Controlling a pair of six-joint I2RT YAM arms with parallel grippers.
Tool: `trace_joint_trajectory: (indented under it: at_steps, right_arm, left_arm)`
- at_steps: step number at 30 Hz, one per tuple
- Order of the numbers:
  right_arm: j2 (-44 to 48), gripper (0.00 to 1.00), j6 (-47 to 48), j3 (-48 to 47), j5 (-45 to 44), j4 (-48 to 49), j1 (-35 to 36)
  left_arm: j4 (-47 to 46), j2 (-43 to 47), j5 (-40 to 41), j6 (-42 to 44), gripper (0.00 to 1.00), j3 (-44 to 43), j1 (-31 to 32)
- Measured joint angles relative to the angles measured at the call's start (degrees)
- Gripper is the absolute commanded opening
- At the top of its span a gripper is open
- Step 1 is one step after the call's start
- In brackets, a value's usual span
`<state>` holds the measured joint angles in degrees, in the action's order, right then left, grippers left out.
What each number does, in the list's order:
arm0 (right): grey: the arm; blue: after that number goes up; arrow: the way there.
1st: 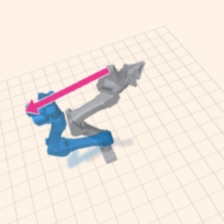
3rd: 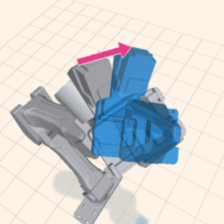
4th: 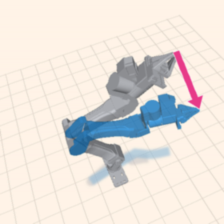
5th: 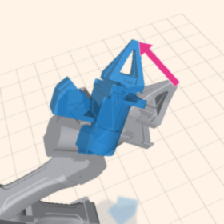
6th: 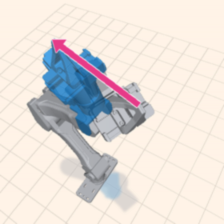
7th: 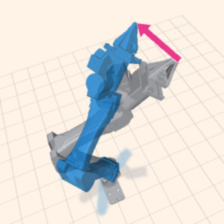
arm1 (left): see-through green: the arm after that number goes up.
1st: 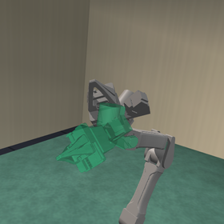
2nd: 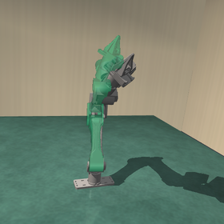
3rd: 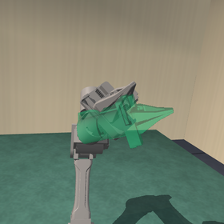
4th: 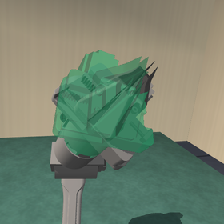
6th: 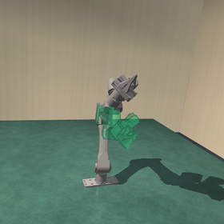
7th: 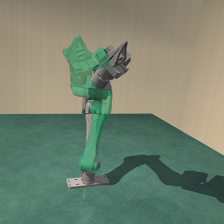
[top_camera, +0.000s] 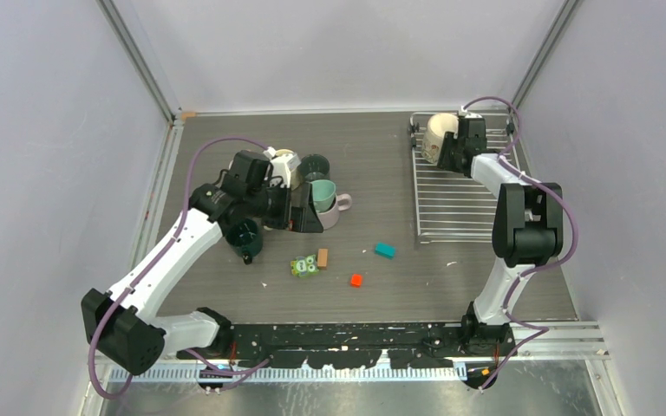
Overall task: Unload the cups from the dish rack
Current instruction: Unload the cup from the dish rack.
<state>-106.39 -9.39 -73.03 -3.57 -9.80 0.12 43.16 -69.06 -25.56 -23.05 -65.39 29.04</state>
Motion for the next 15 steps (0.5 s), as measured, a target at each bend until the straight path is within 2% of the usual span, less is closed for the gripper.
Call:
trace_joint_trajectory:
  at_steps: [8,15]
  right_arm:
    - [-0.15,0.41,0.26,0.09,-0.39,1.05,0.87]
    - [-0.15,0.26,0.63,0.81,-0.98,2.14,1.66]
  left_arm:
    - [0.07,-0.48,0.02,0.00,1.00,0.00,0.11]
    - [0.13,-0.48,0.02,0.00,1.00,0.00,0.11]
